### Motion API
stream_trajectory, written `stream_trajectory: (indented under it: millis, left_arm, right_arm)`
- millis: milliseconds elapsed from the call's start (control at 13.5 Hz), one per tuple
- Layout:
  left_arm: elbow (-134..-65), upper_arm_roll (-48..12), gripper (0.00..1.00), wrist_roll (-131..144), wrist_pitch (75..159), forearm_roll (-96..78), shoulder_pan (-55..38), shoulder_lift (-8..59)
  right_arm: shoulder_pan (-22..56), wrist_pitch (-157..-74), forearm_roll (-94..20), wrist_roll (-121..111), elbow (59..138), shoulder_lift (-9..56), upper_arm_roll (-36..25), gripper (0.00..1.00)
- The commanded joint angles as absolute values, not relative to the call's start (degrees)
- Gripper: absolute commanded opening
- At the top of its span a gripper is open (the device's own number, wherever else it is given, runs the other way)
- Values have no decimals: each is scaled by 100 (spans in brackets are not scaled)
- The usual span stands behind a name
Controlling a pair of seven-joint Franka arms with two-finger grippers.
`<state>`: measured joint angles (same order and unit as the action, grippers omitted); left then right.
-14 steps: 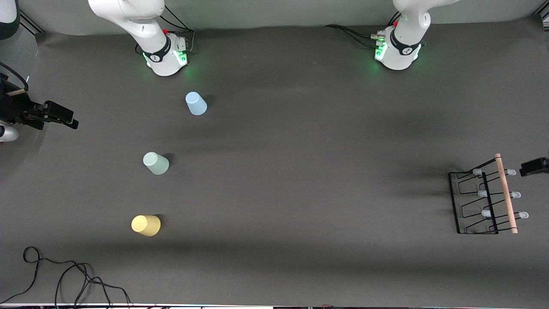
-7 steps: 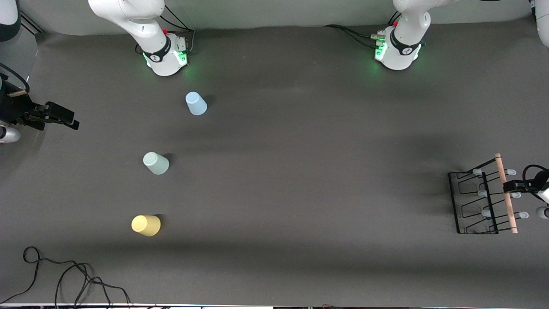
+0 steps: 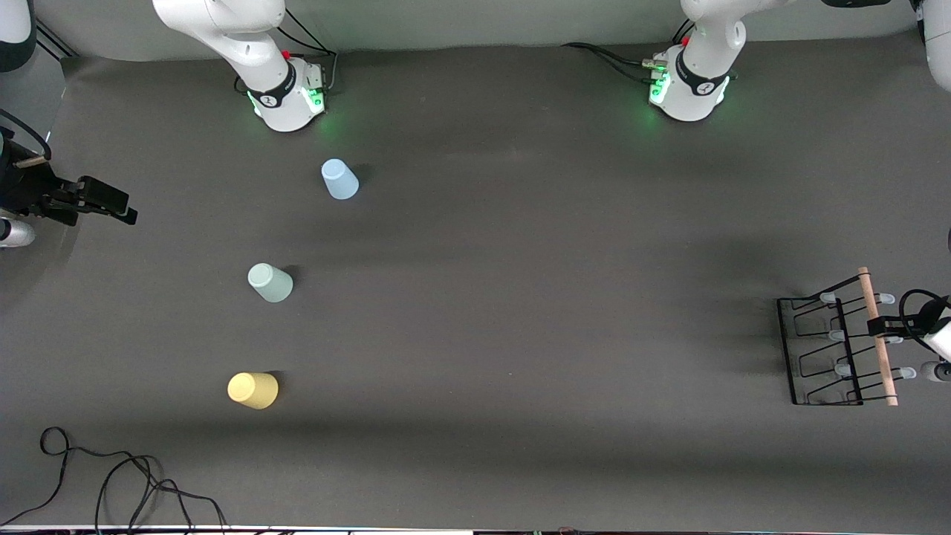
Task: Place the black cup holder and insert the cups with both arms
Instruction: 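Close the left gripper on the rack's wooden handle and lift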
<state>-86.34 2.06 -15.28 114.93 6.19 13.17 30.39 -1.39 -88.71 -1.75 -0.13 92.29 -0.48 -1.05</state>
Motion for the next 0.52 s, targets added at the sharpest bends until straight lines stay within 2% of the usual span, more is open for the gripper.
stream_trajectory:
  millis: [0, 444]
  left_arm:
    - [-8455, 185, 47, -1626, 11514, 659, 1327, 3155]
    - [-8358, 167, 49, -1591, 11479, 545, 1336, 3138]
  right_arm:
    - [-88, -8895, -132, -70, 9229, -44, -132, 100]
    - [-97, -8886, -132, -88, 9237, -53, -132, 100]
